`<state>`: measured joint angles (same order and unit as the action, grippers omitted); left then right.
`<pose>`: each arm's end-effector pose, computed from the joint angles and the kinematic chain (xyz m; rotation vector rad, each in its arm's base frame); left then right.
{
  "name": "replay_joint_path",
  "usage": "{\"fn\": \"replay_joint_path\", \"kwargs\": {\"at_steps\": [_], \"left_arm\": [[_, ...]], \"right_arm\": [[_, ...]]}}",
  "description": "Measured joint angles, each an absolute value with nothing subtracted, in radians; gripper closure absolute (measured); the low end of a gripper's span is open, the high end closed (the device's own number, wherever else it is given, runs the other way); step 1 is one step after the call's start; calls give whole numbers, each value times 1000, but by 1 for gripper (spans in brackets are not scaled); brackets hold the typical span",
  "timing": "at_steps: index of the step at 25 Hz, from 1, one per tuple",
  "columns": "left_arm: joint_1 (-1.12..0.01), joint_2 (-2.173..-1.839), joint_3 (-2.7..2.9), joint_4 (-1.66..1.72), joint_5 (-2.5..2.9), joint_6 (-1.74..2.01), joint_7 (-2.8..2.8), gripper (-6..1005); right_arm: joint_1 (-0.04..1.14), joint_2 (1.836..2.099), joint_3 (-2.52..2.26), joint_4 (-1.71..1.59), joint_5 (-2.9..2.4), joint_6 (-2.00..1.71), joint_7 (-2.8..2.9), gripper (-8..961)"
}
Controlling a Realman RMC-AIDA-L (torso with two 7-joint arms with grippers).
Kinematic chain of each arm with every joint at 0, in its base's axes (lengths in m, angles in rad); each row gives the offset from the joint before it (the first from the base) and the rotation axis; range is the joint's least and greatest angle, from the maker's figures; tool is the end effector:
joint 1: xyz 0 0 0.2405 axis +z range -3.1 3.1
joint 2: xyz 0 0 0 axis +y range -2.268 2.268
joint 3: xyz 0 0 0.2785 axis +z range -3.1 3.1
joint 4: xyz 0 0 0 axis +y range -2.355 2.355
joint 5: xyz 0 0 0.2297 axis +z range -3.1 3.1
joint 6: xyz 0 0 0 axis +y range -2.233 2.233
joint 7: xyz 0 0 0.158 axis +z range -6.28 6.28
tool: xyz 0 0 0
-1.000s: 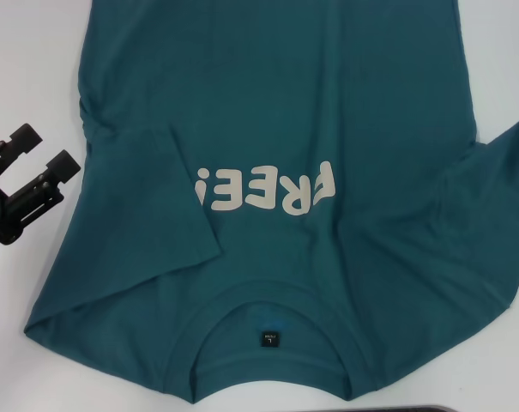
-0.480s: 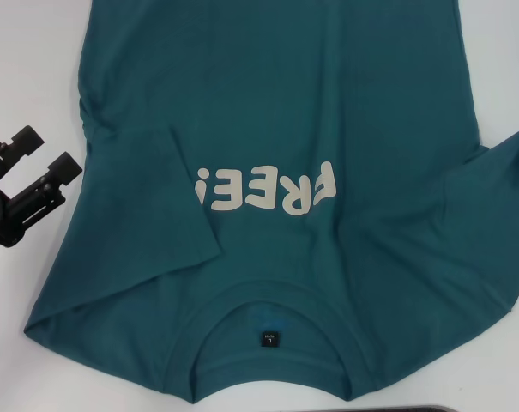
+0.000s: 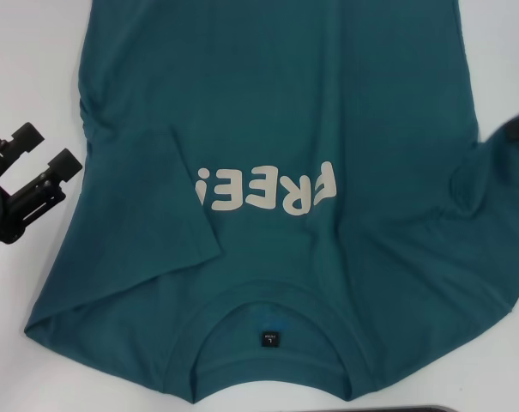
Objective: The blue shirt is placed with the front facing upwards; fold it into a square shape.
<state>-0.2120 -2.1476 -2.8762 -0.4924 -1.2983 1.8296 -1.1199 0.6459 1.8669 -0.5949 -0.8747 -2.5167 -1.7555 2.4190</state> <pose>-0.3548 0.2359 -0.0022 -2.1373 -0.7632 -1.2169 0.3171 0.3846 0.1028 -2.3210 1.7307 0.0653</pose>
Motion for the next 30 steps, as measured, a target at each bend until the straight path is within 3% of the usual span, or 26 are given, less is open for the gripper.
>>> {"fn": "replay_joint_path", "kwargs": {"at_steps": [20, 30], "left_arm": [[-200, -2148, -2876, -492, -1376, 1828, -1121, 159], [-198, -2148, -2876, -492, -1402, 1827, -1123, 160]], "right_arm": [[688, 1963, -608, -768, -2413, -1659, 2401, 793], [693, 1969, -611, -727, -2412, -1628, 2396, 782]]}}
